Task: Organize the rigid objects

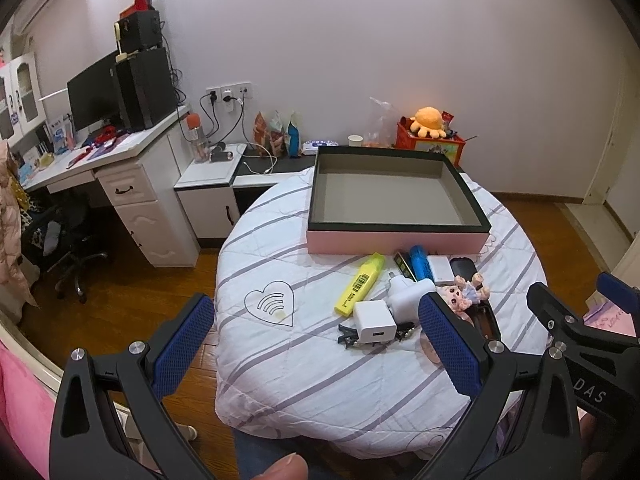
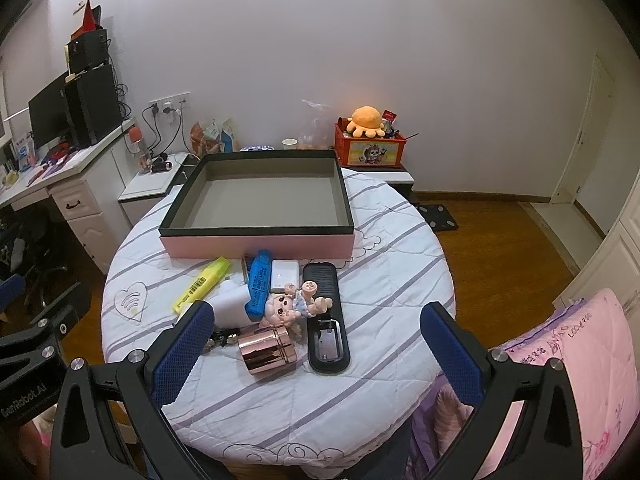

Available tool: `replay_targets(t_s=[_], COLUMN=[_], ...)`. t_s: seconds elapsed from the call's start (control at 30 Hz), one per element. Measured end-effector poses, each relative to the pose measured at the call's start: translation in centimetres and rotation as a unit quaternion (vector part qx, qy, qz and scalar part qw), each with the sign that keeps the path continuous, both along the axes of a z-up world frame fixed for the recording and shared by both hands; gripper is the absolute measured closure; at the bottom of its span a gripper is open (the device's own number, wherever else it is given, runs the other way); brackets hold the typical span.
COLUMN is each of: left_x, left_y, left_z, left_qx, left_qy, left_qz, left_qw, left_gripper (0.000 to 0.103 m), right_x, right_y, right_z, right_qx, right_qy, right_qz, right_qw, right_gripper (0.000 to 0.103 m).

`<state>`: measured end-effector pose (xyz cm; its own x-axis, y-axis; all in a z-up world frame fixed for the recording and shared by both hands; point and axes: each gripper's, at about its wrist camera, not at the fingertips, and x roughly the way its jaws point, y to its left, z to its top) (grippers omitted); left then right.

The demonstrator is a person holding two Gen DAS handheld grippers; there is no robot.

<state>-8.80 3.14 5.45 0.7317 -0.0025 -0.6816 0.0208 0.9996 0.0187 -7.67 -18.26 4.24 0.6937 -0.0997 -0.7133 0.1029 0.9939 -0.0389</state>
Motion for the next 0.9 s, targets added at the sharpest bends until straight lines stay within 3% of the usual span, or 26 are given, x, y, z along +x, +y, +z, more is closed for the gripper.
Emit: replay_targets(t_s=[0.57,0.9], left_x=[1.3,4.0], left_y=[-0.1,-0.6], left_z=[-0.9,-3.9], left_qx=[0.001,-0.007], left_qy=[0.016,0.051], left_qz=[0.0,-0.008], left_qw=[0.9999,0.9986], left_gripper=[0.0,0.0], right_x=[1.0,3.3], right_y=[-0.6,-2.0], right_z=[-0.7,-3.5], right_qx=[0.006,0.016], right_qy=[0.012,0.045], right_qz=[0.0,-0.001], right_qw=[1.0,0.999], right_gripper=[0.0,0.0])
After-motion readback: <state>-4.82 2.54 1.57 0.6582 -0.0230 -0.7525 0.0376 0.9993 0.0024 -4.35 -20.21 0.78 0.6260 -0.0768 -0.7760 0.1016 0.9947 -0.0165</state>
